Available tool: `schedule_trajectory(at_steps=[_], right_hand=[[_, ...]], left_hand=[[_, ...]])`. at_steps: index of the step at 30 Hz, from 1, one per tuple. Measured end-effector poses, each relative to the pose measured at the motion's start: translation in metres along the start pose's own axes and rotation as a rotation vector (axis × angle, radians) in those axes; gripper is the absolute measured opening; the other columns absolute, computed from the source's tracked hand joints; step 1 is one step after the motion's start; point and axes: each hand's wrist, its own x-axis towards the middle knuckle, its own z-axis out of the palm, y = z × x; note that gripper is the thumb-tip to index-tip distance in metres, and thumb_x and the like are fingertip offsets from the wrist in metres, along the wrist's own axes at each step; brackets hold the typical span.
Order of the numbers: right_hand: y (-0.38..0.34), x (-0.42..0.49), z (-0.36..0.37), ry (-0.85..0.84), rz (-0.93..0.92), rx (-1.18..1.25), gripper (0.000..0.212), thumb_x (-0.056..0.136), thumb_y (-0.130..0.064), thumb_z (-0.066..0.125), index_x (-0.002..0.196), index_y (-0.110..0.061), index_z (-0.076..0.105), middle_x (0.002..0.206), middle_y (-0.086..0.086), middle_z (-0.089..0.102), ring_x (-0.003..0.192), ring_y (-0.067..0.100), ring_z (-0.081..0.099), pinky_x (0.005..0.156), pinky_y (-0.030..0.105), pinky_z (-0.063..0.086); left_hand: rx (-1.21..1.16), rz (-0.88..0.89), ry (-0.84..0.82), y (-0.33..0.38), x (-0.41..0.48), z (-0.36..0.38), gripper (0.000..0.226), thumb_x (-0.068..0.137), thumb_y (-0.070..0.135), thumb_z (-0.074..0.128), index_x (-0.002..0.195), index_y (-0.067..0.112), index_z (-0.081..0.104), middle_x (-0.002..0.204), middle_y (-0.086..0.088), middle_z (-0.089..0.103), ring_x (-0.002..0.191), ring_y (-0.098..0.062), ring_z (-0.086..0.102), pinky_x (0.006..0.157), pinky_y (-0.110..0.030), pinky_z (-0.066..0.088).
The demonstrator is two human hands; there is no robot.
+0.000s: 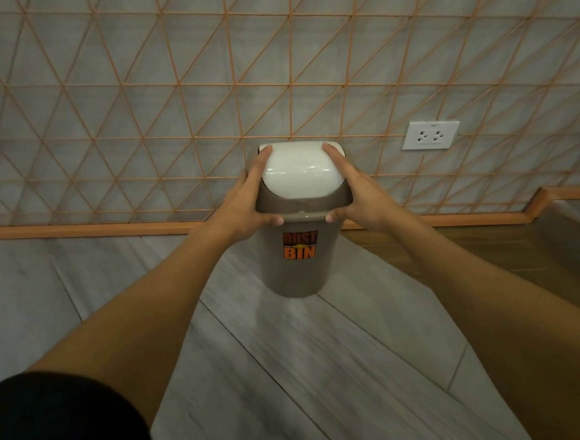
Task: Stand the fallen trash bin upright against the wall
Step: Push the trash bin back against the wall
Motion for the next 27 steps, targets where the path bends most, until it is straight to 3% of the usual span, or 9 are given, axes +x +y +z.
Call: schedule_trajectory(at_steps=[6, 9, 11, 12, 14, 15, 17, 18, 27], right_hand=[[-0.002, 0.01, 0.016, 0.111, 0.0, -0.115, 0.101, 0.087, 0.004, 0.062, 0.151, -0.044, 0.001, 0.146, 0.016, 0.03, 0.135, 0.034, 0.034, 0.109, 0.038, 0.035], [-0.004, 0.014, 0.018, 0.083, 0.021, -0.107, 0.094, 0.093, 0.001, 0.054, 0.151, -0.043, -0.006, 0.157, 0.014, 0.01, 0.141, 0.033, 0.025, 0.107, 0.032, 0.034], [-0.003, 0.016, 0.015, 0.061, -0.028, -0.179, 0.083, 0.098, -0.003, 0.046, 0.152, -0.038, -0.007, 0.16, 0.017, 0.002, 0.144, 0.038, 0.019, 0.104, 0.032, 0.036], [-0.004, 0.016, 0.015, 0.066, -0.064, -0.232, 0.073, 0.102, -0.008, 0.04, 0.153, -0.034, -0.006, 0.161, 0.018, 0.0, 0.145, 0.04, 0.014, 0.1, 0.031, 0.033], [-0.005, 0.018, 0.017, 0.07, -0.051, -0.269, 0.072, 0.103, -0.012, 0.037, 0.153, -0.033, -0.01, 0.161, 0.019, -0.004, 0.146, 0.041, 0.01, 0.108, 0.039, 0.028], [-0.002, 0.02, 0.019, 0.062, 0.014, -0.256, 0.082, 0.1, -0.009, 0.043, 0.151, -0.037, -0.015, 0.161, 0.02, -0.006, 0.146, 0.043, 0.011, 0.114, 0.047, 0.025], [-0.005, 0.02, 0.02, 0.044, 0.082, -0.282, 0.1, 0.095, -0.003, 0.051, 0.144, -0.045, -0.025, 0.159, 0.021, -0.01, 0.145, 0.043, 0.016, 0.117, 0.057, 0.023], [-0.006, 0.02, 0.02, 0.033, 0.097, -0.278, 0.103, 0.094, -0.004, 0.053, 0.142, -0.046, -0.028, 0.159, 0.022, -0.012, 0.145, 0.043, 0.017, 0.117, 0.057, 0.023], [-0.009, 0.016, 0.016, 0.006, 0.11, -0.388, 0.115, 0.089, -0.002, 0.057, 0.131, -0.057, -0.035, 0.159, 0.023, -0.015, 0.142, 0.052, 0.018, 0.112, 0.063, 0.028]], left_hand=[[0.018, -0.094, 0.098, 0.003, 0.014, 0.018, 0.098, 0.09, 0.006, 0.063, 0.153, 0.035, -0.006, 0.155, -0.012, 0.016, 0.142, -0.03, 0.024, 0.115, -0.043, 0.029], [0.072, -0.077, 0.15, 0.002, 0.013, 0.024, 0.079, 0.093, 0.056, 0.045, 0.155, 0.027, 0.005, 0.153, 0.003, 0.026, 0.133, -0.018, 0.033, 0.107, -0.021, 0.039], [0.037, -0.187, 0.127, 0.005, 0.016, 0.021, 0.107, 0.071, 0.089, 0.033, 0.154, 0.031, 0.002, 0.158, 0.0, 0.027, 0.138, -0.027, 0.034, 0.113, -0.043, 0.035], [0.055, -0.204, 0.11, 0.005, 0.017, 0.022, 0.106, 0.069, 0.092, 0.027, 0.154, 0.033, 0.002, 0.16, -0.002, 0.022, 0.141, -0.033, 0.03, 0.113, -0.053, 0.031], [0.232, -0.16, 0.051, 0.011, 0.013, 0.019, 0.078, 0.09, 0.07, 0.028, 0.153, 0.035, -0.002, 0.163, -0.008, 0.009, 0.143, -0.038, 0.025, 0.113, -0.056, 0.029], [0.269, -0.148, 0.033, 0.013, 0.01, 0.019, 0.07, 0.1, 0.045, 0.036, 0.151, 0.038, -0.011, 0.163, -0.012, 0.0, 0.142, -0.039, 0.026, 0.111, -0.054, 0.032], [0.243, -0.197, 0.002, 0.01, 0.012, 0.017, 0.098, 0.097, 0.001, 0.048, 0.144, 0.041, -0.028, 0.161, -0.018, -0.015, 0.138, -0.04, 0.033, 0.106, -0.051, 0.038], [0.255, -0.219, -0.012, 0.011, 0.014, 0.016, 0.106, 0.093, -0.005, 0.049, 0.142, 0.042, -0.032, 0.16, -0.019, -0.018, 0.135, -0.04, 0.037, 0.104, -0.05, 0.04], [0.371, -0.142, -0.045, 0.013, 0.007, 0.005, 0.111, 0.086, 0.002, 0.057, 0.144, 0.041, -0.029, 0.157, -0.023, 0.001, 0.114, -0.037, 0.054, 0.096, -0.051, 0.05]])
